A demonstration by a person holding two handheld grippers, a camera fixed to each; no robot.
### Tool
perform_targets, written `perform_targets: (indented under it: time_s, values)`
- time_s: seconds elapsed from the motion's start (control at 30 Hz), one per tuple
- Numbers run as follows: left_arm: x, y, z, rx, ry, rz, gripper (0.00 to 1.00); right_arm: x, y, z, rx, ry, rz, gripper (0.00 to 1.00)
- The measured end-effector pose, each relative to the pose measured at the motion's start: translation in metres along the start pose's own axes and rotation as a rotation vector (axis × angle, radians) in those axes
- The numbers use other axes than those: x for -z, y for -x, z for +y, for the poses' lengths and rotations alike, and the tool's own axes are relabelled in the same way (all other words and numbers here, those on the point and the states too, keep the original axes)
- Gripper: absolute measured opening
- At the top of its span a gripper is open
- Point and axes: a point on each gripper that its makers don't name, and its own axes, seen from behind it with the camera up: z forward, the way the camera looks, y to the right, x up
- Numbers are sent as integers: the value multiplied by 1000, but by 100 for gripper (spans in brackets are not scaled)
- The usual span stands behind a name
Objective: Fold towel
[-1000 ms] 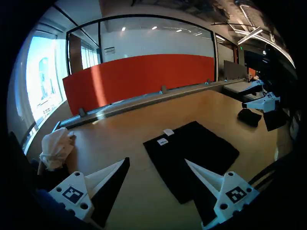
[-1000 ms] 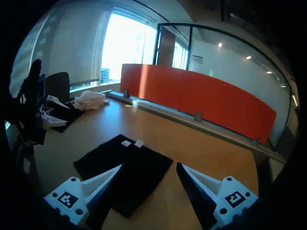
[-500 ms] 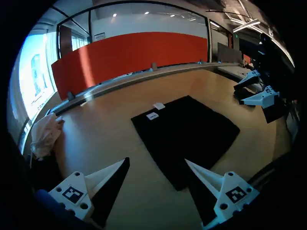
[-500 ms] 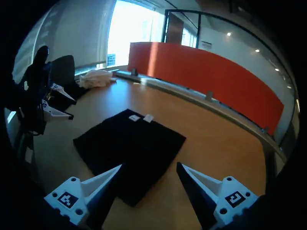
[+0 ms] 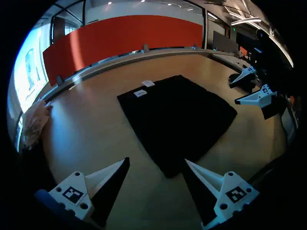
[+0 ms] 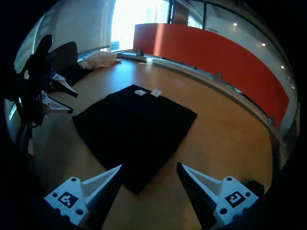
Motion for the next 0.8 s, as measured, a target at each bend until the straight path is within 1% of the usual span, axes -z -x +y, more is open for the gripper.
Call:
perform_targets:
  time_s: [0.27, 0.5, 0.6, 0.7, 0.8]
  values:
    - [-9, 19, 11, 10, 30, -55, 95, -6, 26, -2, -2, -19, -49, 96]
    - [-14, 28, 17, 13, 37, -89, 95, -8, 36, -4, 3, -41, -69, 90]
    - [-14, 31, 20, 16, 42, -103, 95, -9, 40, -5, 11, -48, -81, 86]
    - [-16, 34, 24, 25, 48, -119, 94, -10, 43, -6, 12, -53, -87, 78]
    - [-17, 33, 26, 29, 53, -116, 91, -11, 45, -7, -2, -59, -93, 73]
